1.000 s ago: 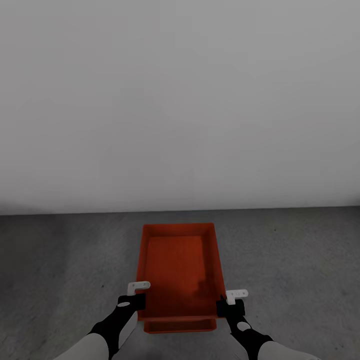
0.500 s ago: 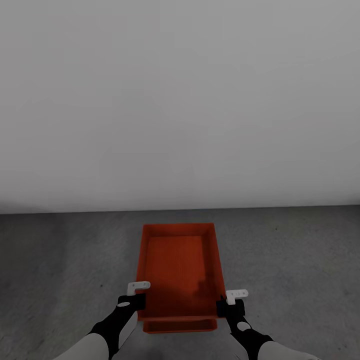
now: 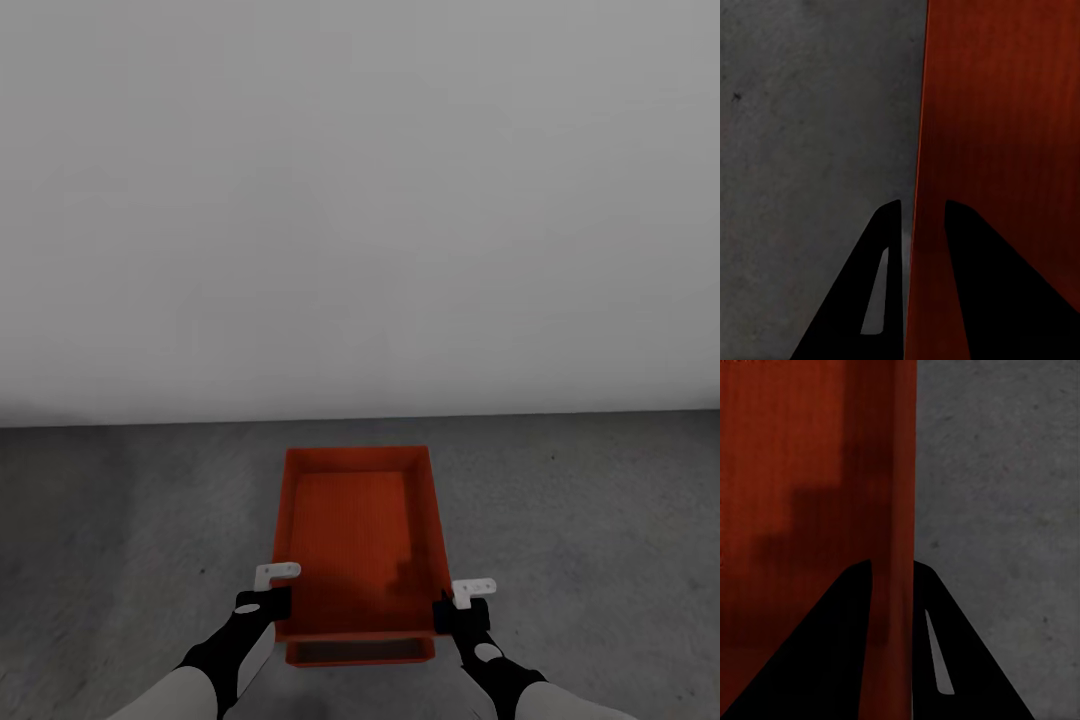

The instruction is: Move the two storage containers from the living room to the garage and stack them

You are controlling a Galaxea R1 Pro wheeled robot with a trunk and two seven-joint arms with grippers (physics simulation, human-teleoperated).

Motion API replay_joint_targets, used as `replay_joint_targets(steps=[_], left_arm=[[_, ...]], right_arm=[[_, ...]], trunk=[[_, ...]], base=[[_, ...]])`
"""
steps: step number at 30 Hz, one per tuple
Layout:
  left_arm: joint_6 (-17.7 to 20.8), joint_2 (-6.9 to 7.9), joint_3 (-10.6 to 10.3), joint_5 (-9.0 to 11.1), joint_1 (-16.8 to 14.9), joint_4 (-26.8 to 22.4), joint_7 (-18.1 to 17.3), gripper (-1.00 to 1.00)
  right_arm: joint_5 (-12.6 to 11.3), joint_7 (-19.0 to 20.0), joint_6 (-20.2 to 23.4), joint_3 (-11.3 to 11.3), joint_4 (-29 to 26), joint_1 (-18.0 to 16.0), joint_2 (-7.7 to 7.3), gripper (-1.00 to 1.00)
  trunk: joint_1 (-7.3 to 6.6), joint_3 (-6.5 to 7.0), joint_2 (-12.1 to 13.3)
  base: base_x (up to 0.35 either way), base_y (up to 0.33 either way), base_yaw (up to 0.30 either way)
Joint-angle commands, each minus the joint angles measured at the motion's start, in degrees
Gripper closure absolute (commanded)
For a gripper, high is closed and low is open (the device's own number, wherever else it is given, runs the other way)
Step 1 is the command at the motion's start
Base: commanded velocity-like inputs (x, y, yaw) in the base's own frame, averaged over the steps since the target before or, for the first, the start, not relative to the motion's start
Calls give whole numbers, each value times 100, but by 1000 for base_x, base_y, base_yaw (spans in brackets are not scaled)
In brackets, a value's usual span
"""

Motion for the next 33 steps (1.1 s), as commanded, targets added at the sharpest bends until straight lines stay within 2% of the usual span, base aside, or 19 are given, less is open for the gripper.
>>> replay_joint_targets(steps=[1, 22, 23, 33], left_arm=[[37, 5, -4, 42, -4, -14, 63, 100], [42, 0, 2, 43, -4, -16, 63, 100], [43, -1, 12, 43, -4, -15, 63, 100], [37, 5, 8, 43, -4, -16, 63, 100]], right_arm=[[-32, -75, -34, 81, 10, -1, -34, 100], [1519, -27, -34, -1494, 10, -1, -3, 100], [-1476, -133, -34, 887, 10, -1, -37, 100], [-1476, -133, -40, 889, 10, -1, -35, 100]], trunk=[[0, -4, -2], [0, -4, -2], [0, -4, -2], [0, -4, -2]], base=[[0, 0, 0], [-28, 11, 0], [-168, 0, 0], [-49, 0, 0]])
